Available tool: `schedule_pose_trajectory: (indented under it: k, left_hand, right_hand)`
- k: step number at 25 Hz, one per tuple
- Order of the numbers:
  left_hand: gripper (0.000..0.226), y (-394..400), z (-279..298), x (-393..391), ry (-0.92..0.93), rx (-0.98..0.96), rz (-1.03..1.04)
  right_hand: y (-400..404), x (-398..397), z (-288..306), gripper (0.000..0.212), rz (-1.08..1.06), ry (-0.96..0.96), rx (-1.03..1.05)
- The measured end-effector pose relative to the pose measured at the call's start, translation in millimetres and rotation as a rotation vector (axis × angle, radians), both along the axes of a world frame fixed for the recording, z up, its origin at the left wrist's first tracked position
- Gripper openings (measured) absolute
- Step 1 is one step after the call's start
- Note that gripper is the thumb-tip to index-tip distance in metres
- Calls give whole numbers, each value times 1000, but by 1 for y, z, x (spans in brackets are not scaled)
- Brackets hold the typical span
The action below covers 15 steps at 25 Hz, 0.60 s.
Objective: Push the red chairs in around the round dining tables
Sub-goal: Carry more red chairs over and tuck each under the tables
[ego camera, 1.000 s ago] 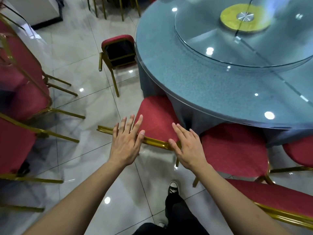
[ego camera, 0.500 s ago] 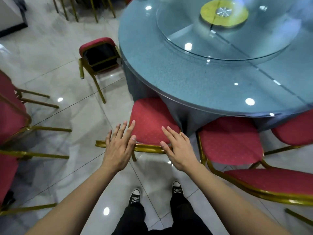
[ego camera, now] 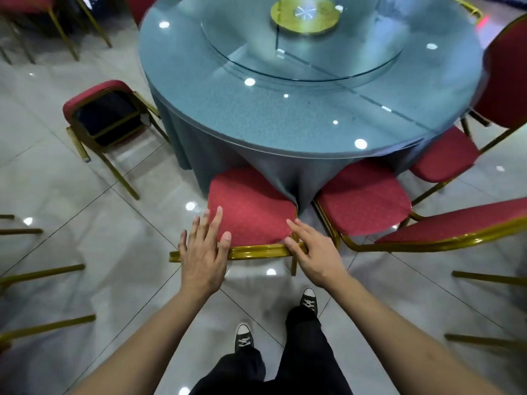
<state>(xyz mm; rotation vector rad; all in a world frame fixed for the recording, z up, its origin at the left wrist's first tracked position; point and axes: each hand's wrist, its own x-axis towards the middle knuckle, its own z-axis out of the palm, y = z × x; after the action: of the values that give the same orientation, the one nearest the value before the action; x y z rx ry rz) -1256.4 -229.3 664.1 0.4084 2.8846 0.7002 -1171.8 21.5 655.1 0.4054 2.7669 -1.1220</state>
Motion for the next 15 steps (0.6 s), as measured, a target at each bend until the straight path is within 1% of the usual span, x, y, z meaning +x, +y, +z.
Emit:
schedule_pose_trajectory:
  k: [3,5,9,12,15]
  left_hand:
    - [66,-18,-3,6,45,-10,-78]
    - [65,-26,-4,5,69,-12,-97]
    - [68,-44,-4,-21,74,-45,-108]
    - [75,-62,-4,-47,92,-74,-152]
    - [69,-77,-3,-80,100,-90,-182]
  right_hand:
    - [-27,25,-2,74,-93,23,20]
    - [-39,29,-1,75,-132,32,38]
    - [-63,16,-1,70,-155,7,75]
    - [-88,5,-7,75,-180,-18,99]
    - [-111,-17,-10,81,-208,-43,123]
